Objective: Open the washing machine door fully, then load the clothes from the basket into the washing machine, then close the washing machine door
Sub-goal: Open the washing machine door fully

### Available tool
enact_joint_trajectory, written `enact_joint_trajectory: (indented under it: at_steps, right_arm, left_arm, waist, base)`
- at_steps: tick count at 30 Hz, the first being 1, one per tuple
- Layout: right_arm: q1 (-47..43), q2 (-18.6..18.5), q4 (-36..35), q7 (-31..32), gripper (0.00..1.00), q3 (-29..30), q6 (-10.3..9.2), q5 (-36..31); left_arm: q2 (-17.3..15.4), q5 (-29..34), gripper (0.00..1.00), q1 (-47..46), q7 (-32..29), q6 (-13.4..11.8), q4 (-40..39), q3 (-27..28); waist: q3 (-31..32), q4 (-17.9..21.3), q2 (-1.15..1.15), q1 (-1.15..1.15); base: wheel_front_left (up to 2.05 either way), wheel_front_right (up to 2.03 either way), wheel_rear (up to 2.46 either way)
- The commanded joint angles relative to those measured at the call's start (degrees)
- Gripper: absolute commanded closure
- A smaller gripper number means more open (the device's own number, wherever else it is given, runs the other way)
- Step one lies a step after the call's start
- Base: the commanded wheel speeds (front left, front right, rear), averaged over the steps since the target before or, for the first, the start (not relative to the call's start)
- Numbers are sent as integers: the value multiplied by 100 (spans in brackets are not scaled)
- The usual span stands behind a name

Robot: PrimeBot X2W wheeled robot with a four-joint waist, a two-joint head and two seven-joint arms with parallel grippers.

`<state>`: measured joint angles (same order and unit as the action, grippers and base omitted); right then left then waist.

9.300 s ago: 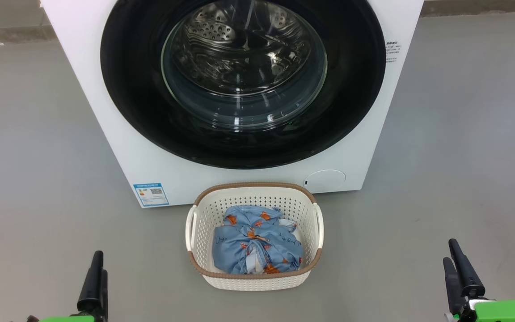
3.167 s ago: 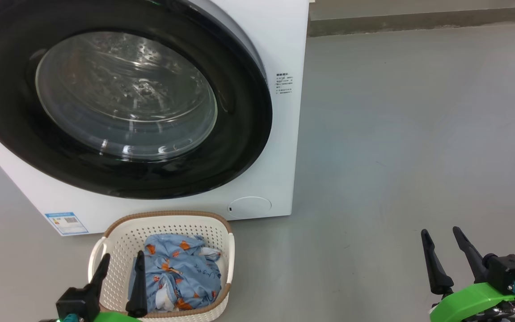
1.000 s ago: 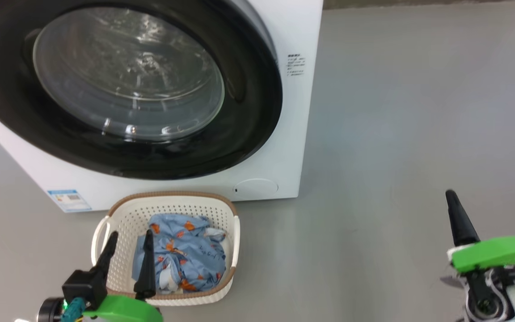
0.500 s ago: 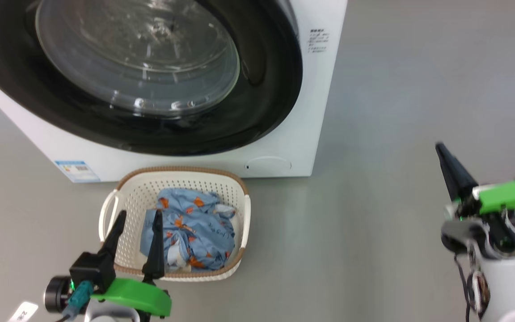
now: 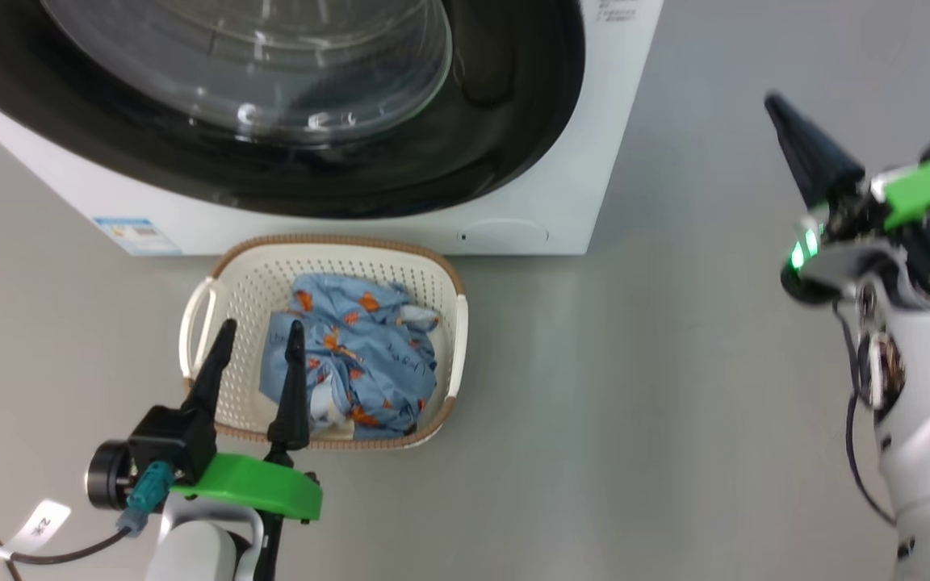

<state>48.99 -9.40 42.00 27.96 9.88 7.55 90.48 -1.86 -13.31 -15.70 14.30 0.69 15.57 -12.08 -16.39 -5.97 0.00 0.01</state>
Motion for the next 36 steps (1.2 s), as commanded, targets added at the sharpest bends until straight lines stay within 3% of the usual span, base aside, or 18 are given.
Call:
enact_joint_trajectory:
  at_steps: [1, 12, 36]
  right_arm:
    - [251, 31, -100, 96, 100, -114, -6, 71]
    - [1374, 128, 311, 806, 100, -400, -6, 196]
    - [3039, 323, 1666, 941, 100, -1038, -6, -352]
  left_arm:
    - [-101, -11, 0, -189, 70, -52, -178, 131]
    - [-101, -24, 0, -509, 70, -92, -204, -108]
    - [-101, -155, 0, -716, 70, -225, -306, -365]
  waist:
    - [-189, -69, 0, -1]
    - [-512, -177, 0, -1]
    - [-1004, -525, 0, -1]
  base:
    - [0, 0, 0]
    - [0, 0, 0]
    - [0, 0, 0]
